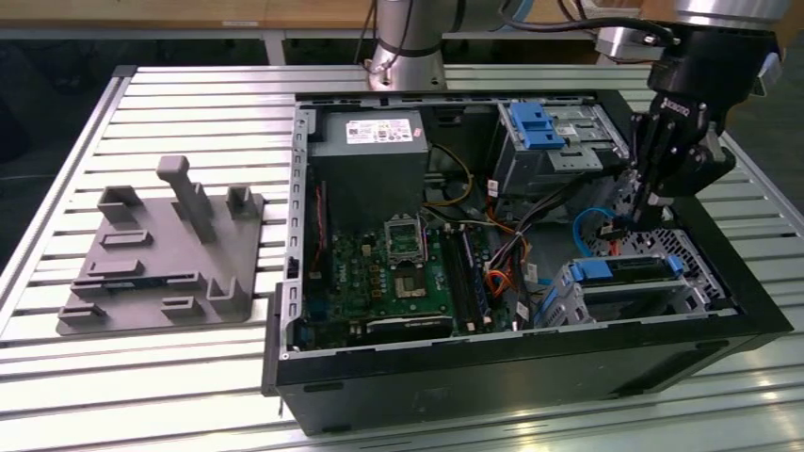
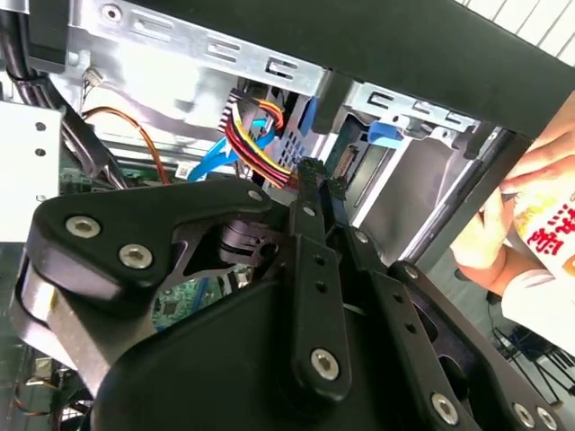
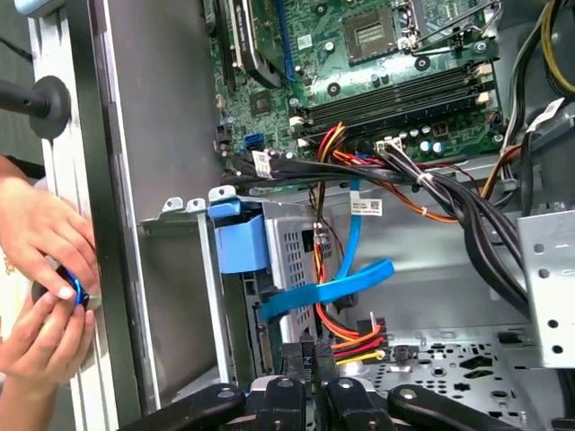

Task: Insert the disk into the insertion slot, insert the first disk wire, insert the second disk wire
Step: 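Insert the first disk wire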

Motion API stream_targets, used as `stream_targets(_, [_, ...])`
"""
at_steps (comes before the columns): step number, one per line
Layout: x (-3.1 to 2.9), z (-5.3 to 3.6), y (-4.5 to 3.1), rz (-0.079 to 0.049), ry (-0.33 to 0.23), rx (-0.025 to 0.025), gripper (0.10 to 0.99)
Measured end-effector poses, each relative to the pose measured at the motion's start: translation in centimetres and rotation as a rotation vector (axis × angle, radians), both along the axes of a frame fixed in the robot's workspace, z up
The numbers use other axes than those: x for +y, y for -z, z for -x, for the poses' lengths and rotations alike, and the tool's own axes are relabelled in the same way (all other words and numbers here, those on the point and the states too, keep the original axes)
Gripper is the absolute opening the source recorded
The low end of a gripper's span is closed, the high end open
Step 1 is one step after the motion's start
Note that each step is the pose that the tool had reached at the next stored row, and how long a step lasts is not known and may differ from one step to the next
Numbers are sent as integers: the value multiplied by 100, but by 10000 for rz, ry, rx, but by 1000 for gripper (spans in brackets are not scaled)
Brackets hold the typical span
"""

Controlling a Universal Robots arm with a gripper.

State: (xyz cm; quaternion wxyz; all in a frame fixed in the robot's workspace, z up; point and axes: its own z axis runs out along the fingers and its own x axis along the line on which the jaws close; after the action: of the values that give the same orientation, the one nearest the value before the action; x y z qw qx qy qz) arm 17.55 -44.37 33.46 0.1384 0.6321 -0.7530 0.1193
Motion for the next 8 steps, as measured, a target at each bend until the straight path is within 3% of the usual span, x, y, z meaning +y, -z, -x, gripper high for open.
stream_targets(1, [-8, 0, 0, -98, 0, 0, 165])
stream_targets(8, [-65, 0, -16, -1238, 0, 0, 165])
